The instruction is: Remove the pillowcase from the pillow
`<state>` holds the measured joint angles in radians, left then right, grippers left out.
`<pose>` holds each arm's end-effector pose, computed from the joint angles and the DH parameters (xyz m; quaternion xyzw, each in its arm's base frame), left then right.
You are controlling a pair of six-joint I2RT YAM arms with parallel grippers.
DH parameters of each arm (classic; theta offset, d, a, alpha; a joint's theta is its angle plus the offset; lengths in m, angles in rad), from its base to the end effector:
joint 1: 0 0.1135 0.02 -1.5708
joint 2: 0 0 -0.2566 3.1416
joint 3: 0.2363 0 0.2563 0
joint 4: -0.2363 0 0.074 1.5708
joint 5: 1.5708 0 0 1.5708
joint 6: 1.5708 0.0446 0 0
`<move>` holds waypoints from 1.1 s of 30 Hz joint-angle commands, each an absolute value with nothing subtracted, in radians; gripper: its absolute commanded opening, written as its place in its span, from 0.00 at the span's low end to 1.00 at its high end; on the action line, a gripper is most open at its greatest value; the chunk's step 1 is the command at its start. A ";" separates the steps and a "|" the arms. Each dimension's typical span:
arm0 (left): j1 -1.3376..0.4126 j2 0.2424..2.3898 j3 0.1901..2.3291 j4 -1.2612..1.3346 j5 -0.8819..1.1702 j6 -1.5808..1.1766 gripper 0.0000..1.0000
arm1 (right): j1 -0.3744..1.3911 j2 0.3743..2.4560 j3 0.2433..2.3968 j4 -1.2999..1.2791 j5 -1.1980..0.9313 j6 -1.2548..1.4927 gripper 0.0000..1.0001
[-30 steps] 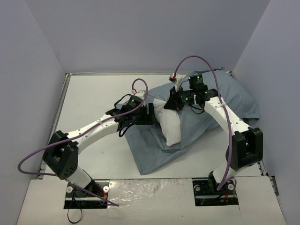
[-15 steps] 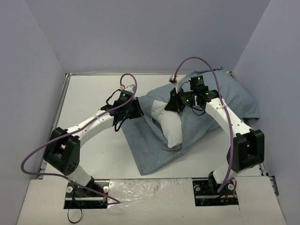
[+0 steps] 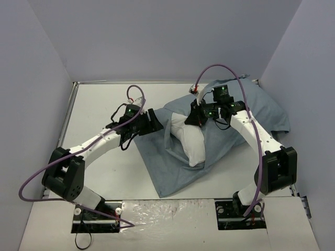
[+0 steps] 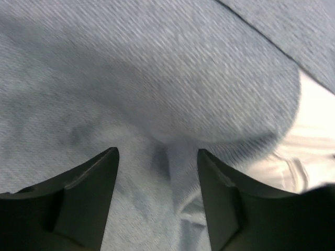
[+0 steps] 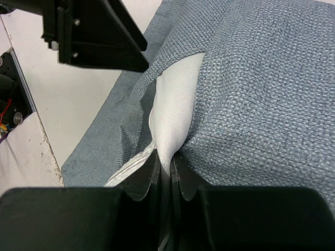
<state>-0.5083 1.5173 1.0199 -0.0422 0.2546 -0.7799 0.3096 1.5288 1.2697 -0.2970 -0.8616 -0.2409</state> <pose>0.3041 -0.1823 0.2434 -0.0548 0.8635 -0.3820 0.3248 0.3259 0.1398 0.3096 -0.4111 0.7091 0.3799 0.4287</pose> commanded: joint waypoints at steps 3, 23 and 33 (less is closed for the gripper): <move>-0.531 1.398 0.971 0.100 0.422 -0.781 0.68 | 0.314 1.486 1.289 -0.278 -0.911 -0.252 0.00; -0.649 1.605 1.187 -0.190 0.171 -0.571 0.45 | 0.316 1.485 1.296 -0.278 -0.939 -0.230 0.00; -0.507 1.525 1.093 -0.219 0.069 -0.610 0.07 | 0.302 1.454 1.264 -0.359 -0.974 -0.363 0.00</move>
<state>-0.5972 1.6035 1.1290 -0.2001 0.1268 -0.5941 0.3080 1.5276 1.2690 -0.3176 -0.8734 -0.2779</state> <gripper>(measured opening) 0.081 0.043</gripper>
